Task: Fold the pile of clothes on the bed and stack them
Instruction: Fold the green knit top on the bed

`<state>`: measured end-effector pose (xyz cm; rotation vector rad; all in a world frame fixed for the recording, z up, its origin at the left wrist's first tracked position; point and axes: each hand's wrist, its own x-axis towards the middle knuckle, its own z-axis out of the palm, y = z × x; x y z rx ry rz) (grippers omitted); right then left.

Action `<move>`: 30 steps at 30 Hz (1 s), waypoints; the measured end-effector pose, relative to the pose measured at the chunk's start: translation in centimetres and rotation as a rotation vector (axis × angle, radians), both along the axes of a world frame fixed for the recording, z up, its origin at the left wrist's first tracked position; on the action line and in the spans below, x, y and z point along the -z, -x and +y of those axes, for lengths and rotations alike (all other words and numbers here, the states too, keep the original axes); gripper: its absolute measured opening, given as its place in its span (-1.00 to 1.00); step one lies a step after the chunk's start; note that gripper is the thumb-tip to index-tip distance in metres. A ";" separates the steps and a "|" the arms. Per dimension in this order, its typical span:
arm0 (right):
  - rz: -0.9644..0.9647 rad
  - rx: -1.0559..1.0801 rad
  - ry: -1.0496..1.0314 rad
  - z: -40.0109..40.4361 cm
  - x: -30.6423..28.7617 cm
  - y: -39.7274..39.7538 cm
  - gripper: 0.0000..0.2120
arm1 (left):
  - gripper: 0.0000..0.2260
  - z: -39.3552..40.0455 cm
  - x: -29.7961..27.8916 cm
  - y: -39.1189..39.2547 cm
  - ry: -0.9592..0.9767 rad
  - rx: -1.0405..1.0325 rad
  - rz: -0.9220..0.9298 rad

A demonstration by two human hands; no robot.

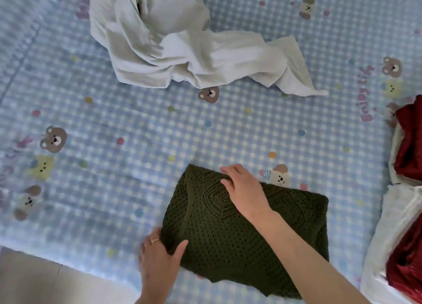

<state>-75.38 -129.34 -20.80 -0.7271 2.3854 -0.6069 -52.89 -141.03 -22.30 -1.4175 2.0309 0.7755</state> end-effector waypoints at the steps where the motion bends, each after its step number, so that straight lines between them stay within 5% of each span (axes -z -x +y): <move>1: -0.069 -0.065 -0.027 -2.9 1.0 0.7 -0.64 | -0.33 0.4 0.1 0.5 -0.055 -0.038 -0.049; 5: -0.272 -0.283 -0.247 -8.4 4.1 1.4 -0.60 | -0.56 0.5 0.9 0.9 -0.234 -0.225 0.080; 11: -0.247 -0.109 -0.015 -13.6 4.6 6.5 -0.83 | -0.88 -6.1 -0.7 3.0 -0.143 -0.370 0.327; 16: -0.528 0.079 0.135 -15.5 3.2 9.5 -0.90 | -0.87 -9.1 -3.0 5.4 -0.012 -0.295 0.561; 22: -0.727 0.277 0.243 -1.9 -1.7 10.3 -0.89 | -0.67 0.4 -5.5 4.8 -0.127 0.330 0.742; 25: -0.761 0.456 0.224 8.1 -2.8 9.5 -0.83 | -0.62 7.2 -6.1 5.8 -0.344 0.657 0.551; 28: -0.757 0.561 0.145 15.5 -2.0 8.5 -0.85 | -0.68 9.7 -6.9 8.7 -0.662 0.607 0.324; 30: -0.720 0.618 0.049 18.5 -1.1 7.8 -0.79 | -0.58 12.4 -5.2 8.6 -0.781 0.504 0.539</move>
